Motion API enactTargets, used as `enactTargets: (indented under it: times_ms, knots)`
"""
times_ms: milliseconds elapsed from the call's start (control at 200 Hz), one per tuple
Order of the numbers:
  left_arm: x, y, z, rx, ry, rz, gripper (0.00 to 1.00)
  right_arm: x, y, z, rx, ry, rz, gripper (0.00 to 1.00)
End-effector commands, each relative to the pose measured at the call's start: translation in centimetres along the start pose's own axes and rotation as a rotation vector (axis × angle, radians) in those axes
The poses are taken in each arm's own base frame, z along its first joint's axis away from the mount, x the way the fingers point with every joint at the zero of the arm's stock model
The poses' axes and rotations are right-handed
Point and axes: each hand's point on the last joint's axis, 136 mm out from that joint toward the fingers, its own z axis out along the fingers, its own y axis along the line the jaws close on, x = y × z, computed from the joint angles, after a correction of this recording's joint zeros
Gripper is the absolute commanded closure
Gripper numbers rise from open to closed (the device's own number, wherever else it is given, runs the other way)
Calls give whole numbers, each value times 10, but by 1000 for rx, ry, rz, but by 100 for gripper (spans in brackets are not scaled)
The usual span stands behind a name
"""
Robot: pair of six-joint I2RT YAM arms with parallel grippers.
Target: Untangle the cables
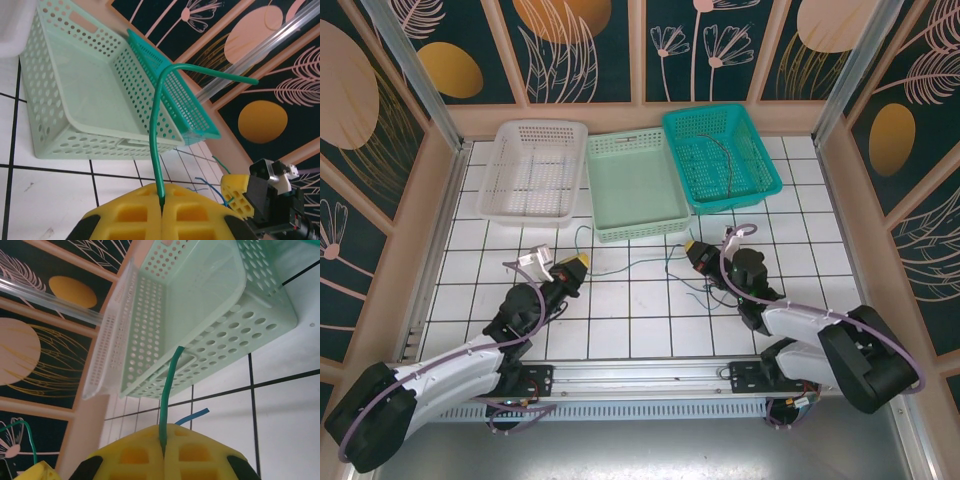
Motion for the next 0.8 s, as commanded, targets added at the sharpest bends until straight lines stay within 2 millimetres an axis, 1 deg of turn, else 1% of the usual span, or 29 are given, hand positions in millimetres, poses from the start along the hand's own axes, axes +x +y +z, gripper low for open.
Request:
enactTargets:
  times_ms: [0,90,190,215,270,300,320,370,390,420,490,631,721,791]
  knots:
    - [-20,-2,-3,7,-105,-29,100,-15,-11,-4,68,-93,75,100]
    - [-23,-2,-4,13,-121,-39,100,-13,-16,-6,83,-99,107,100]
    - [-22,-4,-3,16,-112,-33,100,-11,-18,-5,100,-82,88,100]
    - [-22,-5,-2,15,-107,-28,100,-10,-19,-4,114,-74,72,95]
    - [-19,-8,1,13,-82,-8,100,-10,-22,-2,157,-56,20,80]
    - [-17,-6,3,-6,-59,9,100,-11,-23,-2,182,-46,-23,69]
    - [-17,-6,5,-15,-50,19,100,-6,-21,-1,192,-25,-57,62]
    - [-14,-4,6,-45,-24,43,100,-8,-22,-2,234,-8,-130,44]
    - [-15,-4,6,-52,-20,51,100,-9,-22,-3,248,-1,-158,39]
    - [-15,-3,6,-64,-13,59,100,-10,-22,-4,266,11,-196,35]
    - [-16,0,3,-85,-14,73,100,-10,-19,-8,282,34,-267,32]
    - [-23,0,-3,-91,-50,75,100,1,-11,-13,226,87,-352,33]
    - [-27,-3,-3,-86,-55,79,100,11,-5,-11,196,133,-417,33]
    - [-26,-6,-2,-81,-42,86,100,20,1,-5,185,173,-477,33]
